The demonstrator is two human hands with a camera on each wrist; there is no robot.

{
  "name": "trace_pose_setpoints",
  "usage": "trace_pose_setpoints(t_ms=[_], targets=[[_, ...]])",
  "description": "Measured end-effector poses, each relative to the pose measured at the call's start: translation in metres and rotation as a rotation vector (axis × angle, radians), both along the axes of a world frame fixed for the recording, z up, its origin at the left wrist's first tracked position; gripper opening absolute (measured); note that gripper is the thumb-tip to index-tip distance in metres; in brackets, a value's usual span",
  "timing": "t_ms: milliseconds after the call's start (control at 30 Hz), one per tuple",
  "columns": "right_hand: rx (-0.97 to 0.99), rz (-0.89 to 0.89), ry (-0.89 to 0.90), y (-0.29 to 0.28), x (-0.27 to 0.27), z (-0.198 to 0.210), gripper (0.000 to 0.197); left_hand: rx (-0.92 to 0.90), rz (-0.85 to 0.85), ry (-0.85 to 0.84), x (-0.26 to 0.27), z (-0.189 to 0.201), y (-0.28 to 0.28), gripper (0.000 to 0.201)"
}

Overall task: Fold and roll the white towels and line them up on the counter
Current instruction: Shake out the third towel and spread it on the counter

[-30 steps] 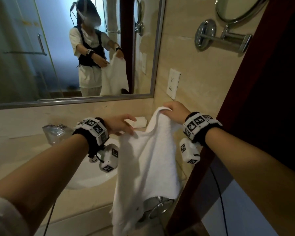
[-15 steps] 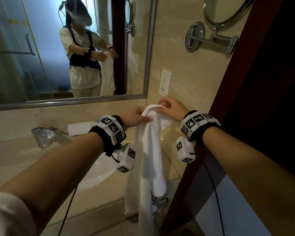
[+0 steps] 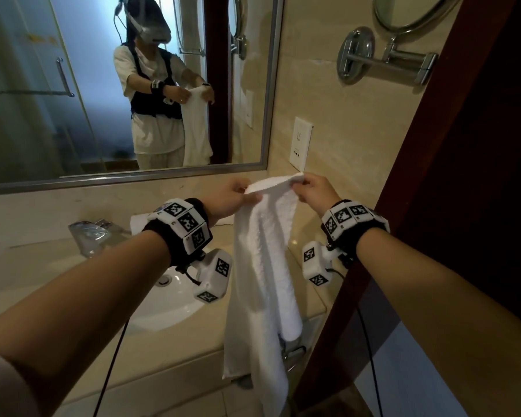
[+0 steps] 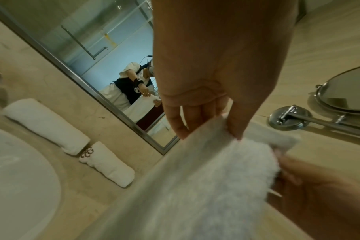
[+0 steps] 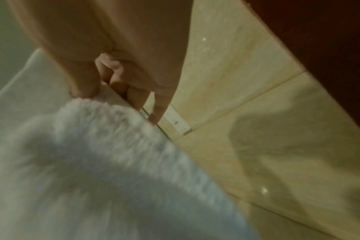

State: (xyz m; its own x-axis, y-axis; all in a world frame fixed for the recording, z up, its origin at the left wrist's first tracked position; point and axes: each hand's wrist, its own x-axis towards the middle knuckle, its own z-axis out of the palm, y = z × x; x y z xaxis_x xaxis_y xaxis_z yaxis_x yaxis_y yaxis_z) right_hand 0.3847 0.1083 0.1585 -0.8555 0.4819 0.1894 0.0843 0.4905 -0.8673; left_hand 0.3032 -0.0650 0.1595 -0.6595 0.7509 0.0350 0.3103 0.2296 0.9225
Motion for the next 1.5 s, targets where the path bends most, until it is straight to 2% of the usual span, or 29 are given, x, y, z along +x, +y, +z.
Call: trace_pose_setpoints(t_ms=[33, 67, 133, 200, 367, 467, 567, 633, 700, 767, 833, 900, 967, 1100, 1233, 1333, 1500], targets=[[0.021, -0.007, 0.009, -0.003, -0.002, 0.003, 0.025, -0.020, 0.033, -0.018, -0.003, -0.003, -0.002, 0.004], [0.042, 0.015, 0.006, -0.006, -0.005, 0.006, 0.025, -0.040, 0.053, -0.040, -0.006, -0.006, -0.004, 0.004], [0.053, 0.097, -0.003, -0.017, -0.008, 0.010, 0.021, -0.093, 0.027, -0.064, -0.006, -0.010, -0.005, 0.011], [0.049, 0.145, 0.001, -0.025, -0.012, 0.014, 0.030, -0.126, -0.017, -0.023, -0.002, -0.009, -0.004, 0.024], [0.013, 0.184, 0.019, -0.024, -0.018, 0.007, 0.024, -0.054, -0.010, 0.027, -0.003, 0.008, 0.000, 0.030], [-0.036, 0.185, 0.026, -0.018, -0.015, 0.000, 0.019, -0.005, 0.063, 0.100, -0.006, 0.010, 0.003, 0.024], [-0.080, 0.265, -0.083, -0.010, -0.011, -0.007, 0.005, 0.076, 0.138, 0.087, -0.005, 0.013, 0.005, 0.020], [-0.086, 0.329, -0.216, -0.005, -0.008, -0.015, 0.017, 0.144, 0.189, 0.083, -0.008, 0.018, 0.003, 0.021], [0.105, 0.356, -0.406, 0.000, -0.004, -0.027, 0.031, 0.202, 0.245, 0.107, -0.014, 0.022, -0.003, 0.023], [0.338, 0.371, -0.592, 0.007, 0.000, -0.042, 0.032, 0.247, 0.298, 0.115, -0.020, 0.026, -0.010, 0.022], [0.454, 0.350, -0.730, 0.015, 0.004, -0.052, 0.029, 0.282, 0.364, 0.100, -0.027, 0.026, -0.016, 0.020], [0.561, 0.276, -0.830, 0.021, 0.008, -0.054, 0.021, 0.312, 0.418, 0.084, -0.032, 0.023, -0.021, 0.021], [0.697, 0.159, -0.875, 0.029, 0.013, -0.053, 0.025, 0.339, 0.462, 0.072, -0.036, 0.018, -0.025, 0.023], [0.681, -0.213, -0.660, 0.045, 0.016, -0.040, 0.027, 0.354, 0.573, 0.073, -0.042, 0.006, -0.035, 0.022], [0.461, -0.494, -0.355, 0.051, 0.005, -0.027, 0.022, 0.280, 0.713, 0.080, -0.052, -0.011, -0.043, 0.025], [0.438, -0.535, -0.202, 0.048, -0.004, -0.025, 0.023, 0.198, 0.800, 0.031, -0.059, -0.030, -0.050, 0.030], [0.422, -0.442, -0.062, 0.045, -0.033, -0.046, 0.024, 0.127, 0.842, -0.091, -0.081, -0.066, -0.053, 0.030]])
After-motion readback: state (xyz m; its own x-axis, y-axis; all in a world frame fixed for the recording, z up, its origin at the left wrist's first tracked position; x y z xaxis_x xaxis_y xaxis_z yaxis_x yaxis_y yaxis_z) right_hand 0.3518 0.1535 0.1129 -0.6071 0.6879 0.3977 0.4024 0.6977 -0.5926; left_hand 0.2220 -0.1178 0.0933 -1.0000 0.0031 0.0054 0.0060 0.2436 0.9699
